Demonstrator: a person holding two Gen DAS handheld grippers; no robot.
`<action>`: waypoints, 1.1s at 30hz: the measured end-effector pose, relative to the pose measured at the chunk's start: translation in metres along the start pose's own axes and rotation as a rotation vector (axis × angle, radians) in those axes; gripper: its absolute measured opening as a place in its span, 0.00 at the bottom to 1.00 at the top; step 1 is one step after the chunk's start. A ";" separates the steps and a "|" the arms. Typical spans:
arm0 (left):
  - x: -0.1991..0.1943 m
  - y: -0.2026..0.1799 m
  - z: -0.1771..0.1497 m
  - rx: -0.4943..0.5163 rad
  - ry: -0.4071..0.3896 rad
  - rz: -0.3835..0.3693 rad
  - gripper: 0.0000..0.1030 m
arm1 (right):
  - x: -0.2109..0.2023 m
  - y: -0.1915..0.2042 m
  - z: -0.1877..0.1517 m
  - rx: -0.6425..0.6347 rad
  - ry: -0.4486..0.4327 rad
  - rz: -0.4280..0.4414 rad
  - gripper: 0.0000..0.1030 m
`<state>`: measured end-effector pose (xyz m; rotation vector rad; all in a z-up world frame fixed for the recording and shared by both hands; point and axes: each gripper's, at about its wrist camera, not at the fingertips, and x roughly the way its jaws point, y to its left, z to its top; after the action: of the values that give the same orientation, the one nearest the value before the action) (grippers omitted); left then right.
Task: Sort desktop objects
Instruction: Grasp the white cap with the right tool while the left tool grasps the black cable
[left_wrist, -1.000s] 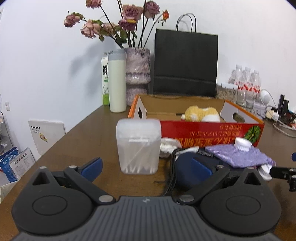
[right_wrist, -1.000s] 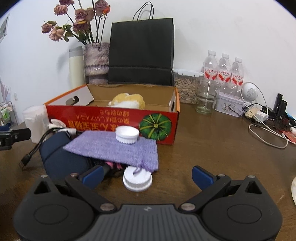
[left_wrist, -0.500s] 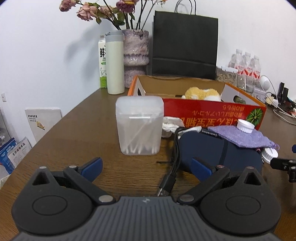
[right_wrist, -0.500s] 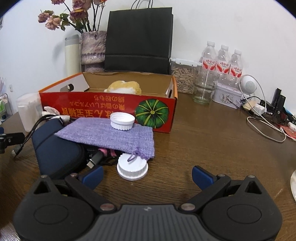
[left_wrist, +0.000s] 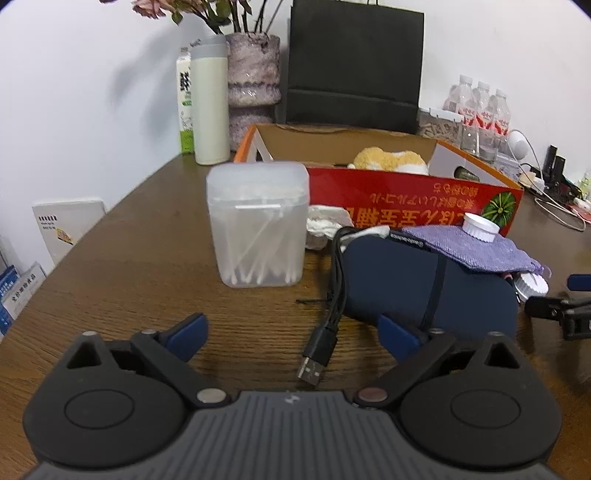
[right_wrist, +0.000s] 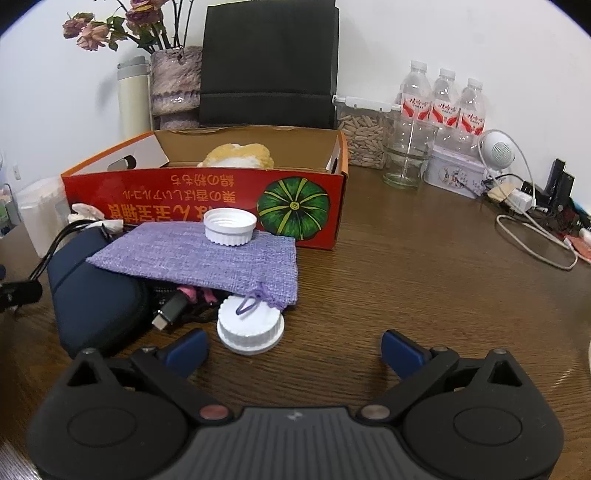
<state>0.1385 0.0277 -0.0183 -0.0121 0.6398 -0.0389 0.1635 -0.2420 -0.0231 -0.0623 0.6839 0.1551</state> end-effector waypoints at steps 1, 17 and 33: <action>0.002 0.000 0.000 -0.001 0.012 -0.008 0.86 | 0.001 -0.001 0.001 0.007 0.002 0.010 0.95; 0.006 -0.008 0.005 0.027 0.001 -0.060 0.18 | 0.001 0.008 0.005 -0.022 -0.032 0.074 0.51; -0.005 -0.011 0.001 0.031 -0.073 -0.091 0.13 | -0.021 0.017 0.000 -0.019 -0.108 0.074 0.38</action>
<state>0.1349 0.0172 -0.0140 -0.0129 0.5658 -0.1353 0.1444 -0.2275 -0.0100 -0.0462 0.5775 0.2343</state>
